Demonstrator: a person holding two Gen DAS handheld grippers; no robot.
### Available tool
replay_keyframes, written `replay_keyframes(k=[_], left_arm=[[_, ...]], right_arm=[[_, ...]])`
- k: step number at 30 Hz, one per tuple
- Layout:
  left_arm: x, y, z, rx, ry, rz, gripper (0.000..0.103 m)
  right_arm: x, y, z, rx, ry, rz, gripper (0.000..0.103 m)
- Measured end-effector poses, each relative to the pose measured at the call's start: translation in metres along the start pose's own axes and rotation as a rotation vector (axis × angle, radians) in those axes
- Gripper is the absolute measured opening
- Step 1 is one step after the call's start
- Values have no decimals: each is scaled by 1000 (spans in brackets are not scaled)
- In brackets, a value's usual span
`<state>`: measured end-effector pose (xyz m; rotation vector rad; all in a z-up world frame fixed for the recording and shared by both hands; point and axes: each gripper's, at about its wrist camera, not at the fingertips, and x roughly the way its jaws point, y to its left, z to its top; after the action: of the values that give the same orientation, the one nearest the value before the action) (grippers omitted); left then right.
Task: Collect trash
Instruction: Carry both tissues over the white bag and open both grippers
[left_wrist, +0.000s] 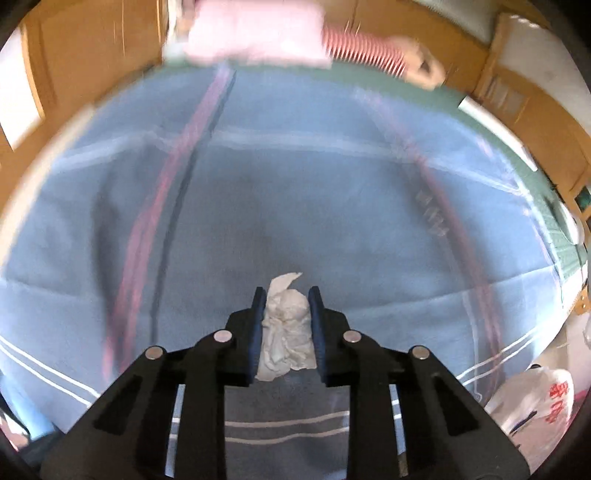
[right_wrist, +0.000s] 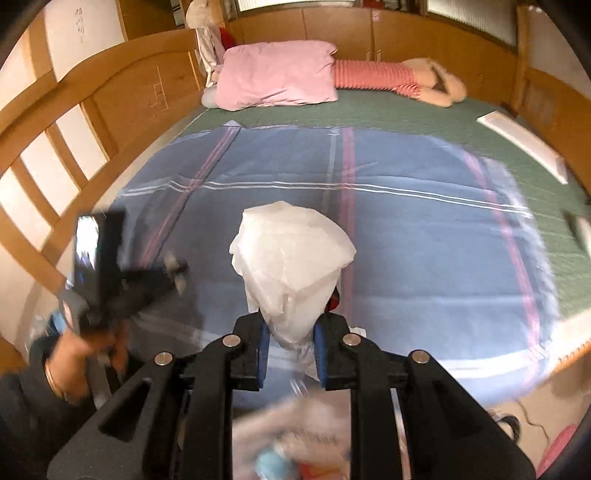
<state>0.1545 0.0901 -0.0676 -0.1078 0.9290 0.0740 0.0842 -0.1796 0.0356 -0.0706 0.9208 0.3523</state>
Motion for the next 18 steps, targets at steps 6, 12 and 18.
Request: replay_keyframes(k=[6, 12, 18], left_arm=[[-78, -41, -35, 22, -127, -71, 24], [-131, -96, -69, 137, -160, -164, 24], [-154, -121, -91, 167, -144, -215, 25]], right_arm=[[-44, -9, -70, 20, 57, -108, 21], [-51, -30, -119, 133, 157, -126, 37], [-84, -41, -121, 199, 50, -127, 67]])
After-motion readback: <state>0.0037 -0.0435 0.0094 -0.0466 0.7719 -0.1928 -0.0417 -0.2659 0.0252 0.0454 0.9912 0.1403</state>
